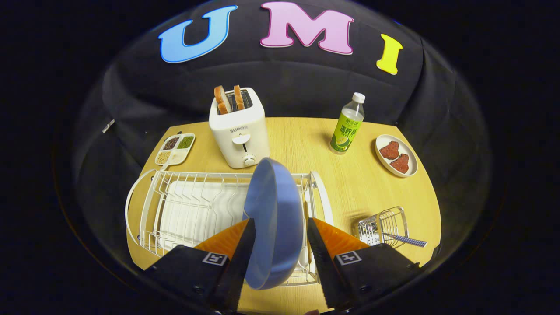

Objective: Take the plate from the dish rack, then take the spoon from the basket and place it into the plate.

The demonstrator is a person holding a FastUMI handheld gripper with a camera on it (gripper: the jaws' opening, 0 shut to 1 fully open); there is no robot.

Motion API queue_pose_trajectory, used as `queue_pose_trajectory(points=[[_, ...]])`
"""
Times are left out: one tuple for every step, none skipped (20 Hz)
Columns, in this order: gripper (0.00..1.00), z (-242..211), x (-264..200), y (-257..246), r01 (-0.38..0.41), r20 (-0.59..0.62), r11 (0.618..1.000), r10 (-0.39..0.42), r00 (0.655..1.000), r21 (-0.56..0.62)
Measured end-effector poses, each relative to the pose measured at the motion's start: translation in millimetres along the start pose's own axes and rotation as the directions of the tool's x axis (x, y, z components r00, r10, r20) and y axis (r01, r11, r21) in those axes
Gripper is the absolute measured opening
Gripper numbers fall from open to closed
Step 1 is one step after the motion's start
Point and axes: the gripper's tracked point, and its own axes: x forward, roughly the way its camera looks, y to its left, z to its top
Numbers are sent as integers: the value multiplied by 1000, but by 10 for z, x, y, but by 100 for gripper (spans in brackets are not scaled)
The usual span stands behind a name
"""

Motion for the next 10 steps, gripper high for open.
queue_pose_trajectory(points=[[69, -45, 46, 2, 11, -25, 1000, -11, 1000, -7], [58, -106, 92, -30, 37, -50, 999, -38, 998, -14], [48, -104, 73, -47, 67, -53, 998, -68, 996, -8], [37, -60, 73, -32, 83, -58, 997, -83, 995, 1], [35, -48, 87, -12, 98, -71, 995, -98, 993, -4], [33, -28, 38, 19, 119, -68, 993, -120, 990, -23], [33, 14, 13, 46, 139, -56, 989, -141, 988, -50], [33, 54, -12, 77, 158, -40, 985, -161, 986, -68], [32, 110, -32, 103, 175, -19, 981, -177, 984, -85], [32, 183, -95, 122, 188, 1, 977, -189, 982, -98]])
